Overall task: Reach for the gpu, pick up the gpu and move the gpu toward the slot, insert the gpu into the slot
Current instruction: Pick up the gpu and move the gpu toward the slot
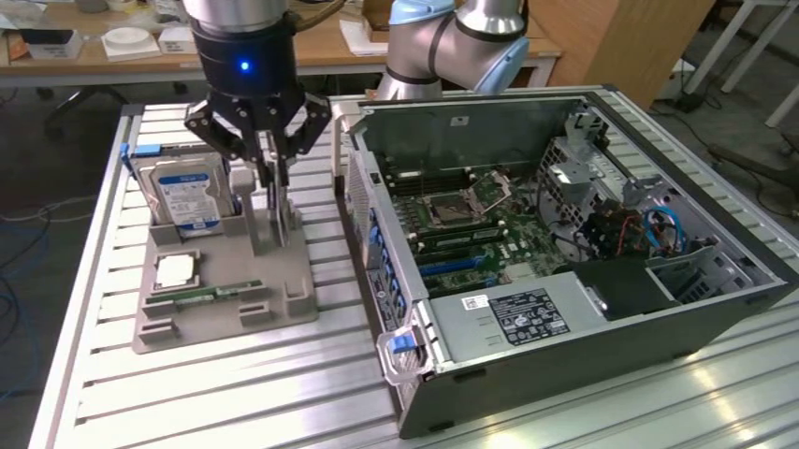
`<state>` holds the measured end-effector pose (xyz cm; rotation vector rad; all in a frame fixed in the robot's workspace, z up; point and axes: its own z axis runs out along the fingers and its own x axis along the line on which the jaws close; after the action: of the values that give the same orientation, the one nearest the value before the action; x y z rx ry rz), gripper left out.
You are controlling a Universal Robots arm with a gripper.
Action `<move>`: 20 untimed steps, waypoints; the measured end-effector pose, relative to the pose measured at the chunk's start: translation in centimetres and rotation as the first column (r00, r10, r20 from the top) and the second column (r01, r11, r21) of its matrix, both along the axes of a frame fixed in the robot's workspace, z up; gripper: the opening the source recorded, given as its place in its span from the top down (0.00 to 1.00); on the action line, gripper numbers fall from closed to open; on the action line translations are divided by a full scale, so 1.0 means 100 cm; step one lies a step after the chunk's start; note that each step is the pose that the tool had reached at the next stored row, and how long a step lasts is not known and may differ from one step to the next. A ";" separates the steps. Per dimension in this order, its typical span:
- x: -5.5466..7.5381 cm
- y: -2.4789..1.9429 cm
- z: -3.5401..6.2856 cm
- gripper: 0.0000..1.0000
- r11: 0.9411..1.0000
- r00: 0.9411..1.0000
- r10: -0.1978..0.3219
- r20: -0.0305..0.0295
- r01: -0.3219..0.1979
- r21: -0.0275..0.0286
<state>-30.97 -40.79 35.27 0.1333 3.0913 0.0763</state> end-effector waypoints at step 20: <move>0.000 0.0000 0.0542 0.75 1.000 1.000 0.000 0.000 0.000 0.003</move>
<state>-30.97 -40.79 40.70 0.1334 3.0915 0.0807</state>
